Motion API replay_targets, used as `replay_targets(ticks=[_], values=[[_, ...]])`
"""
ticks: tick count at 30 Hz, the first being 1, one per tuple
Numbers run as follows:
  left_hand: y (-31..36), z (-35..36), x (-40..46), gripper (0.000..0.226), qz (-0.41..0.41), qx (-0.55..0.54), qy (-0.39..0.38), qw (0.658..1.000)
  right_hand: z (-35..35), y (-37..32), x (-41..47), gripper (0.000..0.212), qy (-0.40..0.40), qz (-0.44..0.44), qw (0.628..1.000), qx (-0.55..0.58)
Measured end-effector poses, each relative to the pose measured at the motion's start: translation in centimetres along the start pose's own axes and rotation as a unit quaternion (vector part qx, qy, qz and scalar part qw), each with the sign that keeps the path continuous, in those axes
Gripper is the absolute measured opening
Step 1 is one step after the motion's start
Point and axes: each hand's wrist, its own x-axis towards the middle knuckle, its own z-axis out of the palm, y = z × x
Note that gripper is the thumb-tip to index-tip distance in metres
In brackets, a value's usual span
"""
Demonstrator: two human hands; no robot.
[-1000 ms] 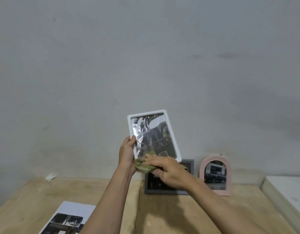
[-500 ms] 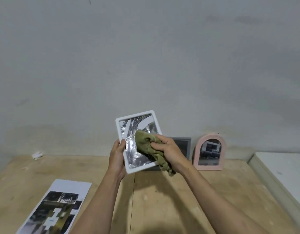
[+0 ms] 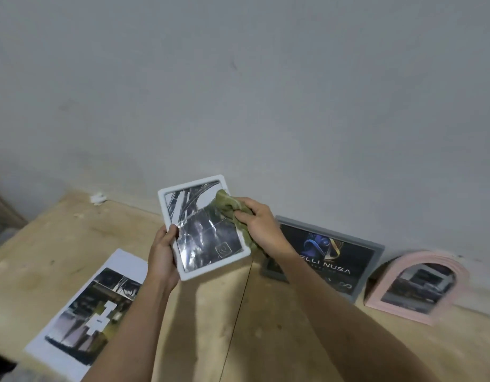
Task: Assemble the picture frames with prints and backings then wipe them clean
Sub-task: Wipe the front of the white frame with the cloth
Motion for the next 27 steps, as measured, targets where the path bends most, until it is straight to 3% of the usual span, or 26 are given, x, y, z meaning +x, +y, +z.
replay_targets(ticks=[3, 7, 12, 15, 19, 22, 24, 25, 27], values=[[-0.6, -2.0, 2.3, 0.014, -0.01, -0.015, 0.049, 0.999, -0.1, 2.3, 4.5, 0.029, 0.013, -0.022, 0.999, -0.032], [-2.0, -3.9, 3.7, 0.017, -0.03, -0.028, 0.097, 0.994, 0.7, 7.7, 10.7, 0.029, -0.011, -0.045, 0.985, -0.167], [-3.7, -5.1, 4.9, 0.015, -0.025, -0.054, 0.12, 0.991, 3.0, 14.6, 15.1, 0.039, -0.093, -0.093, 0.917, -0.376], [-4.7, -5.7, 5.9, 0.015, -0.034, -0.039, 0.138, 0.989, 4.8, 19.5, 15.8, 0.028, -0.134, -0.14, 0.865, -0.463], [-5.4, -6.4, 6.3, 0.019, -0.023, -0.032, 0.151, 0.988, 5.2, 24.6, 12.9, 0.076, -0.232, -0.064, 0.795, -0.557], [-4.6, -6.8, 5.8, 0.015, -0.015, -0.047, 0.134, 0.99, 5.2, 24.3, 12.8, 0.077, -0.258, -0.015, 0.782, -0.567], [-4.1, -6.7, 5.0, 0.014, -0.021, -0.036, 0.123, 0.992, 5.6, 23.0, 14.1, 0.074, -0.274, -0.005, 0.785, -0.555], [-3.9, -6.3, 4.7, 0.014, -0.019, -0.033, 0.107, 0.994, 5.6, 21.9, 14.4, 0.068, -0.256, 0.006, 0.807, -0.532], [-3.2, -5.3, 3.6, 0.015, -0.006, -0.002, 0.098, 0.995, 5.2, 19.4, 13.7, 0.051, -0.205, 0.05, 0.897, -0.389]])
